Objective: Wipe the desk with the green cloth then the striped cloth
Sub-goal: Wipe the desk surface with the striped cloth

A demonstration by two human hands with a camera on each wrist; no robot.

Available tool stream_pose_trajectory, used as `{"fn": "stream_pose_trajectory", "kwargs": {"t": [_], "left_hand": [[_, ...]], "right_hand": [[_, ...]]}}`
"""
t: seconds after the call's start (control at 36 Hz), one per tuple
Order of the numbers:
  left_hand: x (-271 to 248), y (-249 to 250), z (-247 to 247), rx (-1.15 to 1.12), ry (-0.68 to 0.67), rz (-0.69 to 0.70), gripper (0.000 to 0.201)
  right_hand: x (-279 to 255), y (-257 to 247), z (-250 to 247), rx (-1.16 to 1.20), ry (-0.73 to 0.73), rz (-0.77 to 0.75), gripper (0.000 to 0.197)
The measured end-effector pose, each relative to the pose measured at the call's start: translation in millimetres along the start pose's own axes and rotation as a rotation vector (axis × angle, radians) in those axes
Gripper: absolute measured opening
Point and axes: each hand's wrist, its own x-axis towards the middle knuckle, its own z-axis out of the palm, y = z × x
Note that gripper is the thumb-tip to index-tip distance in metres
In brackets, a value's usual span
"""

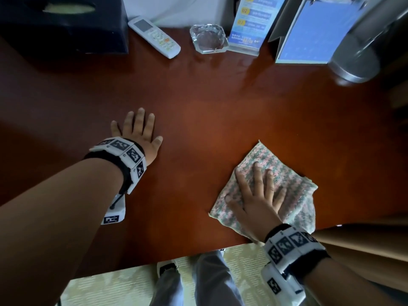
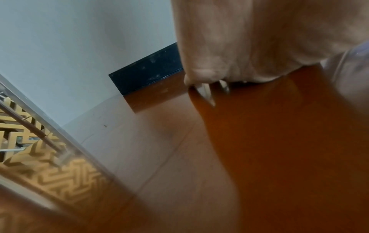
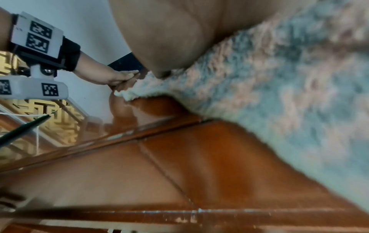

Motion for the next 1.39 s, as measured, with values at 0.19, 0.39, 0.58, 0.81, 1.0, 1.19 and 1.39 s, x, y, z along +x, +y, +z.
{"fn": "stream_pose_trajectory", "kwargs": {"t": [0.19,0.39,0.58,0.81,1.0,1.19,1.39], "left_hand": [[16,26,-36,0.013,0.148,-0.009,0.054],[37,69,-37,-0.014,0.142,0.051,0.06],[53,93,-31,-0.084,0.089,0.029,0.059],[59,94,-33,-0.16,0.004,0.002,0.058],[59,92,-29,-0.17,0.021,-0.001,0.059],[59,93,-25,-0.168,0.086,-0.014,0.06],[60,92,-27,-0.162,0.067,-0.017,0.061]], "right_hand": [[37,-11,-25,-0.007,-0.023,-0.034,0.069],[71,-16,-44,-0.002,0.003,-0.061,0.068],[113,-22,-68,0.015,0.029,-0.088,0.068],[174,-40,-105,0.039,0.041,-0.114,0.069],[223,-58,-137,0.01,0.066,-0.163,0.068],[257,-65,-157,-0.062,0.061,-0.202,0.069],[276,-26,-178,0.02,0.074,-0.143,0.071]]}}
